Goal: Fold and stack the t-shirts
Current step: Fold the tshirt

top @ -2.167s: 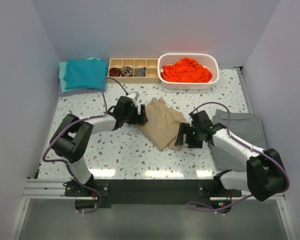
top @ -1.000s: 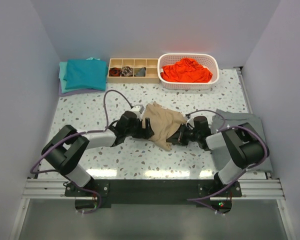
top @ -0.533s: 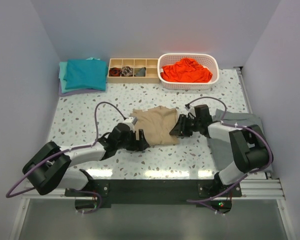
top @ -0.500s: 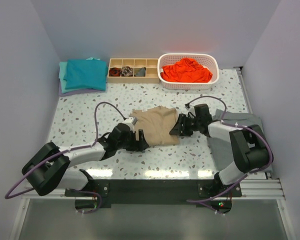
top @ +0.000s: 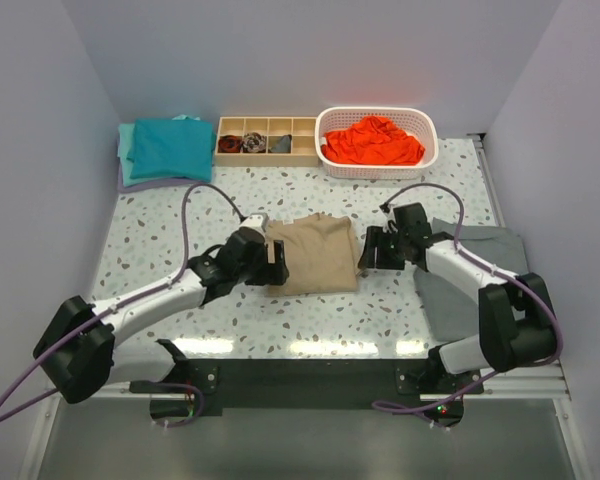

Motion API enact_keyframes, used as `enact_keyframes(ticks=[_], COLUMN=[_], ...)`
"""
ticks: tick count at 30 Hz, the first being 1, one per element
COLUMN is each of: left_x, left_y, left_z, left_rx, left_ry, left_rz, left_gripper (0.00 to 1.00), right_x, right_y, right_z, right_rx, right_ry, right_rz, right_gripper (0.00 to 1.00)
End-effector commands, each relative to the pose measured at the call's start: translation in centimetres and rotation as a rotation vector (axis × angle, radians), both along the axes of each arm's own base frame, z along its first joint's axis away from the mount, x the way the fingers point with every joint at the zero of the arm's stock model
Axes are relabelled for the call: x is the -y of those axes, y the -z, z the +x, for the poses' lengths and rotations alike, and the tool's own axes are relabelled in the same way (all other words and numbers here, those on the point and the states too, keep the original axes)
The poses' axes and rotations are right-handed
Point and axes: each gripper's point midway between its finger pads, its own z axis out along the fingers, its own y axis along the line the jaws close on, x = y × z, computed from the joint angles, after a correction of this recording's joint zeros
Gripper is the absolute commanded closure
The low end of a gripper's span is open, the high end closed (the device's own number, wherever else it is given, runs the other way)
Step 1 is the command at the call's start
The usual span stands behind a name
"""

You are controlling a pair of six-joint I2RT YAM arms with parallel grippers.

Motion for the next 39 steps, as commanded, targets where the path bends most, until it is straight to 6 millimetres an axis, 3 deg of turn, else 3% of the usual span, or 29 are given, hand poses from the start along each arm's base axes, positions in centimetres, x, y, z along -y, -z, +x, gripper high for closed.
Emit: enact_keyframes(ticks=[1, 5, 10, 15, 21, 31, 39], left_x=[1.8, 4.4, 6.1, 7.2, 7.0, 6.3, 6.3], left_y=[-3.3, -3.7, -2.0, -0.4, 0.6, 2.9, 3.9], left_z=[2.8, 3.7, 4.3, 4.6, 4.6, 3.6, 3.2], left_rx=[0.105, 0.114, 0.082, 0.061, 0.050, -0.003, -0.030], left_ry=[0.020, 0.076, 0.113, 0.133, 0.127, 0.123, 0.129], left_rz=[-0.030, -0.100, -0.119, -0.137, -0.123, -0.093, -0.091], left_gripper=[0.12, 0.12, 0.13, 0.13, 0.13, 0.13, 0.13], right_x=[0.4, -1.1, -2.9, -3.7, -4.2, -6.3, -8.0], right_y=[-2.3, -2.9, -3.5, -2.2, -0.8, -0.4, 0.3], right_z=[1.7, 2.3, 2.7, 2.4, 1.9, 1.4, 1.2], right_rx=[0.084, 0.087, 0.090, 0.043, 0.008, -0.037, -0.072], right_ry=[-0.012, -0.049, -0.106, -0.128, -0.140, -0.161, -0.170], right_rz=[-0.033, 0.036, 0.125, 0.158, 0.188, 0.331, 0.463], right_gripper=[0.41, 0.41, 0.41, 0.41, 0.44, 0.49, 0.66])
